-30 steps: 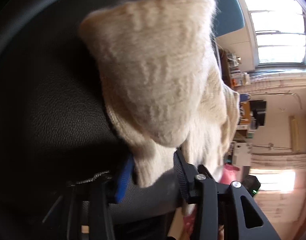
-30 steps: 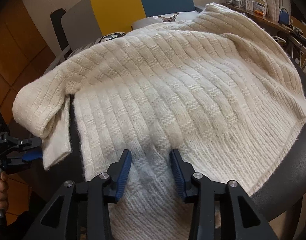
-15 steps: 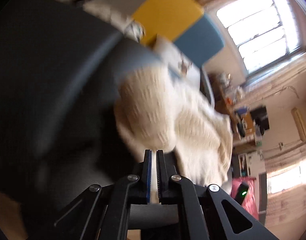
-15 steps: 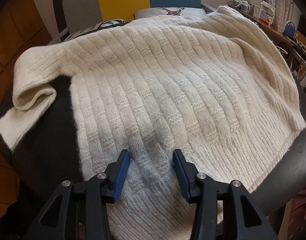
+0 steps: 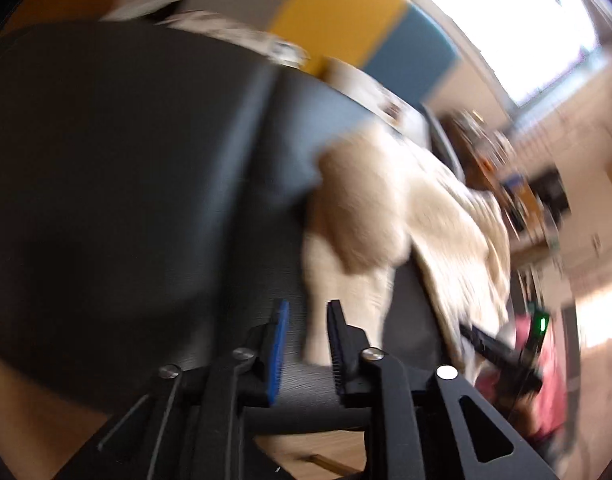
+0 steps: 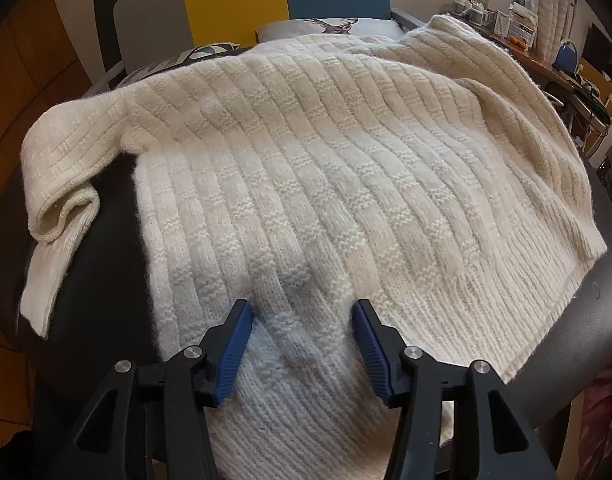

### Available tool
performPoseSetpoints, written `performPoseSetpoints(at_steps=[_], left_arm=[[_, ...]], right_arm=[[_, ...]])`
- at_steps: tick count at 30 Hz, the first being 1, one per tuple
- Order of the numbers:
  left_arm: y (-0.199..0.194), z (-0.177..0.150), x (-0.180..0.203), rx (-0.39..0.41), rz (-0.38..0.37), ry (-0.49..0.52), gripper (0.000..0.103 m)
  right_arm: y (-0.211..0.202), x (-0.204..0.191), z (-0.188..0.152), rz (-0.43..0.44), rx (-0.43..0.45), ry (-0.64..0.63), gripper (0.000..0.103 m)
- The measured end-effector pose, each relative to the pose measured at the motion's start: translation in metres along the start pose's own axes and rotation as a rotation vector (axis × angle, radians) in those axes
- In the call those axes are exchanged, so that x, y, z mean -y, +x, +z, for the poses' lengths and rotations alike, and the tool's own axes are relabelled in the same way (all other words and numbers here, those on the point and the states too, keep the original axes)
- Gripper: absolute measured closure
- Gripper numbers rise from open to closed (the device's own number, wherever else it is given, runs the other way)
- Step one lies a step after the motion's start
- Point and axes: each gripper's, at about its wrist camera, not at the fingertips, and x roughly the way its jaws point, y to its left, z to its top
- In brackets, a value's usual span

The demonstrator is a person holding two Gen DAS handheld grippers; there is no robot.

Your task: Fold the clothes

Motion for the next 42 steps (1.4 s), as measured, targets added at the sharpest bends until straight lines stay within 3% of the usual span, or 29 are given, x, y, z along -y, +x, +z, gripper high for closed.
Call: performPoseSetpoints(at_steps=[5, 16, 18, 19, 20, 22, 25, 32, 39, 42], left_arm=[[0.053, 0.011, 0.016, -0.053, 0.005, 0.057, 0.074], [0.034, -0.016, -0.027, -0.077, -0.02, -0.045, 0.057], [0.031, -0.016, -0.027, -0.068, 0.0, -0.03, 0.062], [0.034, -0.016, -0.023, -0.063, 0.016, -0.019, 0.078], [0.036, -0.016, -0.023, -0.064, 0.018, -0.018, 0.087], [0.039, -0.016, -0.022, -0.061, 0.023, -0.017, 0.095], [0.026, -0.013, -0.025, 0.004, -0.006, -0.067, 0.096], [-0.067, 0.012, -0.061, 0.23, -0.063, -0.19, 0.096], [-0.135, 0.034, -0.124, 0.355, 0.063, -0.294, 0.096], [-0.139, 0.047, -0.146, 0.338, 0.177, -0.294, 0.096]], right_arm=[[0.004, -0.006, -0.003, 0.006, 0.009, -0.008, 0.048], [0.006, -0.006, -0.004, 0.009, 0.007, -0.02, 0.045], [0.007, -0.007, -0.003, 0.008, 0.002, -0.02, 0.045], [0.007, -0.006, -0.004, 0.008, 0.0, -0.021, 0.045], [0.007, -0.006, -0.006, 0.007, -0.002, -0.023, 0.045], [0.009, -0.007, -0.004, 0.006, -0.015, -0.026, 0.045], [0.011, -0.009, 0.001, 0.008, -0.052, -0.027, 0.045], [0.015, -0.02, 0.016, 0.036, -0.143, -0.023, 0.045], [0.02, -0.055, 0.027, 0.115, -0.204, -0.06, 0.044], [0.022, -0.075, 0.031, 0.146, -0.223, -0.098, 0.044]])
